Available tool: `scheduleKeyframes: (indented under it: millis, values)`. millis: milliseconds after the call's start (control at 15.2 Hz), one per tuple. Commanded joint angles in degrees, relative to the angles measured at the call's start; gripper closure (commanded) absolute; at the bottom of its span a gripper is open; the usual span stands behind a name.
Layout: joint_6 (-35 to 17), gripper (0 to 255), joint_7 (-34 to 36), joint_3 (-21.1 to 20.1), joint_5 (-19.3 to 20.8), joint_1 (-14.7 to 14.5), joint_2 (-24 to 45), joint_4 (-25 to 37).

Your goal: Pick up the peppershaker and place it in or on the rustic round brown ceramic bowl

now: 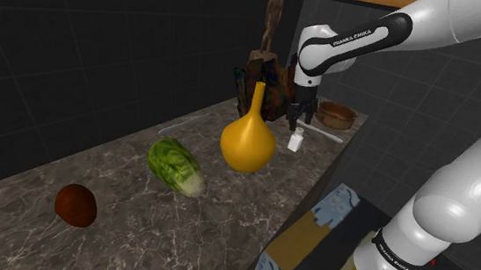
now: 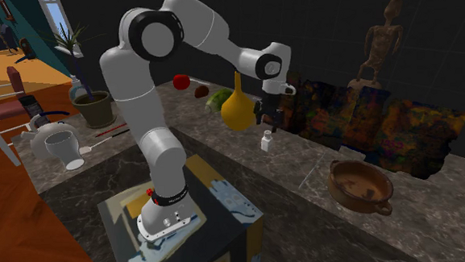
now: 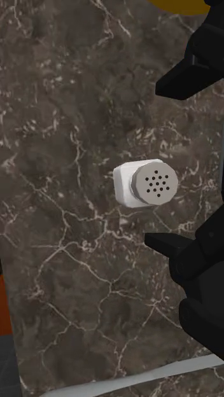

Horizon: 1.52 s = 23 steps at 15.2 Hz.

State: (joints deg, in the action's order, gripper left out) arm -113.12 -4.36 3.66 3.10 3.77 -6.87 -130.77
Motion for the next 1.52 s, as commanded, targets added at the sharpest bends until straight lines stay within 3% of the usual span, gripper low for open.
scheduleKeyframes:
  millis: [0,594,1056,1122,1452]
  values:
    - [-1.81,0,0.55,0.09,0.35,0.14,4.33,2.52]
    - [-8.32,0,0.62,0.39,0.62,0.42,7.80,-0.52]
    - [-8.31,0,0.62,0.38,0.62,0.42,7.81,-0.50]
    - [-8.31,255,0.62,0.38,0.62,0.42,7.81,-0.50]
    - [-8.31,255,0.62,0.38,0.62,0.42,7.81,-0.51]
